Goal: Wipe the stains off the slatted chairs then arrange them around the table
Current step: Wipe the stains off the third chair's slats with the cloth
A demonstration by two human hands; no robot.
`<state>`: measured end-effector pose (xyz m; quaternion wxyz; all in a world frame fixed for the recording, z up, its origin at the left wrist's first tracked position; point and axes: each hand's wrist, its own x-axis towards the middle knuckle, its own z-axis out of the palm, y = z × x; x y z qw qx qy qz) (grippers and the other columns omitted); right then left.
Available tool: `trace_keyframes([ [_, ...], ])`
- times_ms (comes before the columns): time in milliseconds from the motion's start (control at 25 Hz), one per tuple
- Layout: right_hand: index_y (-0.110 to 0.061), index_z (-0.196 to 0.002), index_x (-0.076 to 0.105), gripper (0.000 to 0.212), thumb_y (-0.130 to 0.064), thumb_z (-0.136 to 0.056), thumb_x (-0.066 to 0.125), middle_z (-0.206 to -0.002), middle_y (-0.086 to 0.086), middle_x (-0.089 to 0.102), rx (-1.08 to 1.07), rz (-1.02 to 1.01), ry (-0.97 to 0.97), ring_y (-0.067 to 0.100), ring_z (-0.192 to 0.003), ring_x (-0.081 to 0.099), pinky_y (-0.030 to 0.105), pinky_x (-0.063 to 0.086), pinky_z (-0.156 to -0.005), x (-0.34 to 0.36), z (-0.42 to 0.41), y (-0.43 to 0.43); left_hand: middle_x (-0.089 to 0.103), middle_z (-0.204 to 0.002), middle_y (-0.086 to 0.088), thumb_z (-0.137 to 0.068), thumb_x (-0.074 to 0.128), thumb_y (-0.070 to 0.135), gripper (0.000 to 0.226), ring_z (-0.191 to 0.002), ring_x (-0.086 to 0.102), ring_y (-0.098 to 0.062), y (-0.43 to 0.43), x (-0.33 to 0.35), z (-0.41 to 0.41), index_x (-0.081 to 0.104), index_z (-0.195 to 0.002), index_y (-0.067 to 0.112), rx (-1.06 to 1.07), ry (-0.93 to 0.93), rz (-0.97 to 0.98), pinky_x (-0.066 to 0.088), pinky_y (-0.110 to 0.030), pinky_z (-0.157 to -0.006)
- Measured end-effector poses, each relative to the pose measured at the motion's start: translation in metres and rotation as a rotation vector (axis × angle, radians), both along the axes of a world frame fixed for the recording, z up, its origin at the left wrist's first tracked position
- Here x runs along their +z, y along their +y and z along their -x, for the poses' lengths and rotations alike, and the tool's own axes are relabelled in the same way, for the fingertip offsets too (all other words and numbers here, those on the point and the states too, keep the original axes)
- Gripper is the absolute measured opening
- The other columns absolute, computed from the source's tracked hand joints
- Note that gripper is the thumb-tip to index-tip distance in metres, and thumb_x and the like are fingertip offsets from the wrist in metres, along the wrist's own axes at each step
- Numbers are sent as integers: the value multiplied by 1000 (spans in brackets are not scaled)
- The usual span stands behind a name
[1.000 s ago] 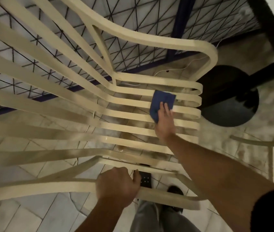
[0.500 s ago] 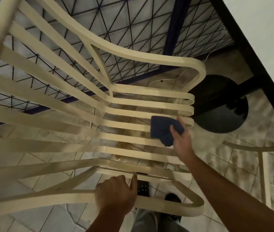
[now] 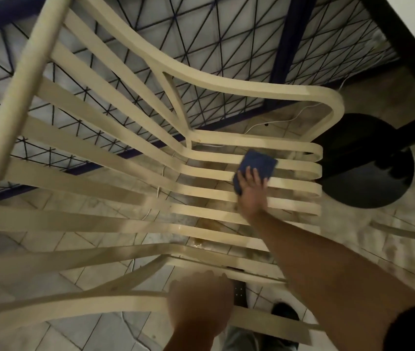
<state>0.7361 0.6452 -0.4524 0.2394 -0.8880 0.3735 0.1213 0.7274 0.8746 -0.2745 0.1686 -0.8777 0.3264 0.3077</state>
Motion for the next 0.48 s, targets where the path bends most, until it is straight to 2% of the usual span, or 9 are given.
trace_keyframes([
  [120, -25, -160, 26, 64, -16, -102, 52, -171, 4, 8, 257, -259, -48, 24, -158, -1, 47, -4, -126, 8, -69, 46, 69, -87, 3, -97, 23, 60, 60, -80, 64, -17, 1, -2, 0, 68, -94, 21, -19, -10, -25, 46, -36, -84],
  [200, -24, -155, 41, 52, -17, -104, 50, -168, 7, 24, 343, -472, 45, 29, -156, 15, 46, 10, -126, 20, -91, 69, 72, -95, 0, -96, 24, 58, 59, -87, 67, -20, 0, -5, -1, 69, -98, 20, -29, -8, -51, 46, -37, -87],
  [280, -18, -144, 56, 42, -18, -103, 52, -152, 13, 49, 233, -685, 72, 33, -142, 42, 39, 33, -115, 44, -78, 82, 72, -95, 0, -95, 25, 59, 58, -88, 68, -20, 2, -3, 0, 69, -97, 20, -16, -10, -71, 45, -37, -86],
  [320, -16, -140, 60, 39, -18, -102, 53, -142, 13, 58, 156, -745, 41, 32, -133, 51, 36, 40, -108, 60, -62, 85, 72, -95, 1, -94, 26, 59, 58, -88, 67, -19, 1, -1, 1, 69, -96, 21, -13, -16, -74, 44, -37, -85],
  [400, -13, -136, 61, 36, -20, -102, 55, -135, 12, 63, -36, -846, -31, 30, -127, 57, 33, 44, -103, 95, -19, 81, 70, -92, 3, -93, 27, 60, 56, -85, 65, -17, -3, 4, 1, 69, -94, 23, 30, 1, -77, 44, -36, -83],
  [480, -13, -129, 64, 29, -21, -102, 58, -129, 11, 66, -316, -928, -125, 28, -120, 61, 32, 48, -98, 133, 36, 69, 67, -88, 6, -94, 28, 61, 55, -81, 61, -15, -8, 9, 2, 70, -95, 24, 92, 5, -54, 43, -35, -81],
])
